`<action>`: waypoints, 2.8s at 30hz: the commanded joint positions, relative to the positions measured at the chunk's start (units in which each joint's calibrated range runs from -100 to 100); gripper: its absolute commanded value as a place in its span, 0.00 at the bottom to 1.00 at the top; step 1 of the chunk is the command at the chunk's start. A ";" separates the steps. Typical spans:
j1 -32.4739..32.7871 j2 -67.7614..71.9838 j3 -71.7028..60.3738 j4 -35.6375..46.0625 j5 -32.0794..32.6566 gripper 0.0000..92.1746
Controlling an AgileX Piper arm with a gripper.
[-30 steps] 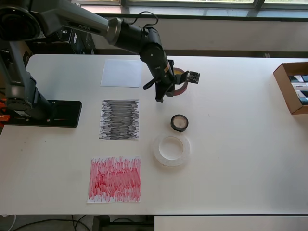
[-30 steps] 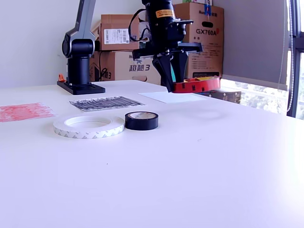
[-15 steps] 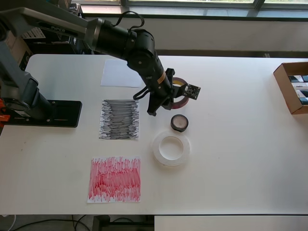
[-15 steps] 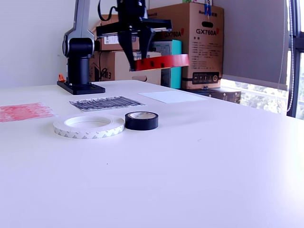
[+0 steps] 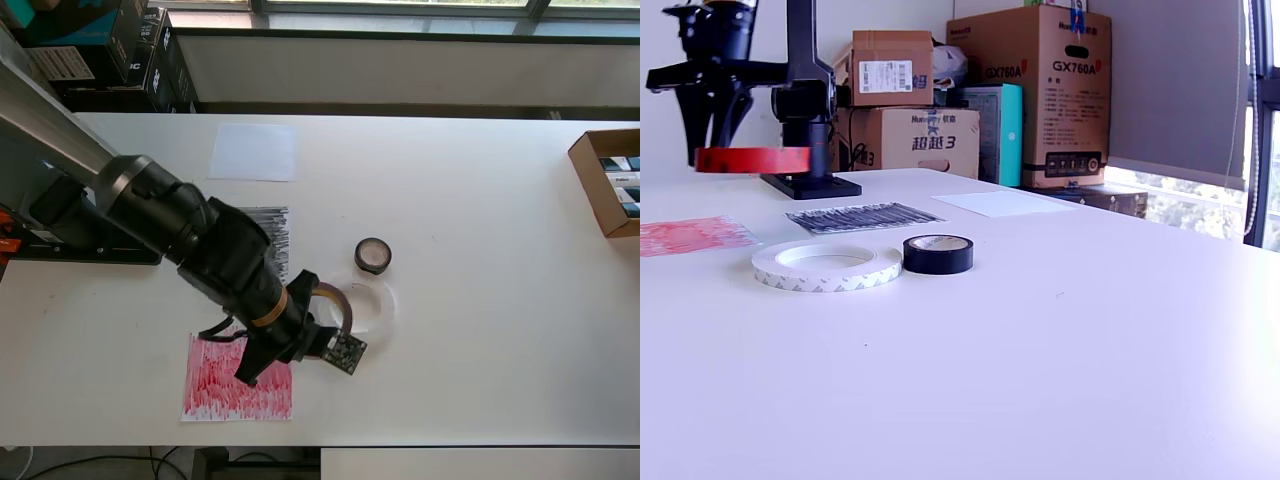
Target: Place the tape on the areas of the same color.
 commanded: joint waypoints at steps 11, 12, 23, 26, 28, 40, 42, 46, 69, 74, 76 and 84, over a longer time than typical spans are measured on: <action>-14.86 0.67 3.86 -2.47 -20.15 0.00; -14.86 0.67 4.14 -3.57 -20.23 0.00; -13.68 4.22 3.95 -6.88 -20.23 0.00; -12.97 4.50 4.50 -7.05 -21.54 0.00; -12.57 4.69 4.86 -7.05 -21.95 0.00; -11.08 3.47 9.04 -7.05 -21.95 0.00; -10.84 2.54 9.41 -7.05 -22.03 0.00; -10.44 1.79 10.50 -7.05 -22.03 0.00; -10.21 2.54 9.86 -7.14 -22.03 0.25; -10.21 2.54 10.13 -7.14 -22.19 0.42; -10.13 2.54 10.50 -7.14 -23.83 0.50; -10.21 2.54 10.50 -7.14 -24.98 0.63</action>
